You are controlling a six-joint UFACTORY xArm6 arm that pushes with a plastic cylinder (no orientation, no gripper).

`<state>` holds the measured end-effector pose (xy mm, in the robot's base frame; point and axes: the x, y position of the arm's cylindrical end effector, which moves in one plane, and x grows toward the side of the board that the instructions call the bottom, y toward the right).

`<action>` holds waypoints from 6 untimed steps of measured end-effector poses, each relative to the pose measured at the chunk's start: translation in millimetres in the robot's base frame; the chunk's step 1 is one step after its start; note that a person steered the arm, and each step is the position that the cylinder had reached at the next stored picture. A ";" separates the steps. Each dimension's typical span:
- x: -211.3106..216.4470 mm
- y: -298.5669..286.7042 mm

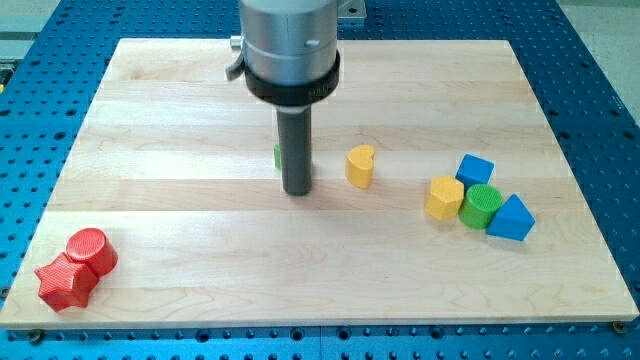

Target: Move the green star to the center of the board

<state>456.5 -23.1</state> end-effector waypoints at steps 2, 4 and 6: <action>-37.9 43.6; -59.1 95.4; -59.3 248.3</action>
<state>397.2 225.2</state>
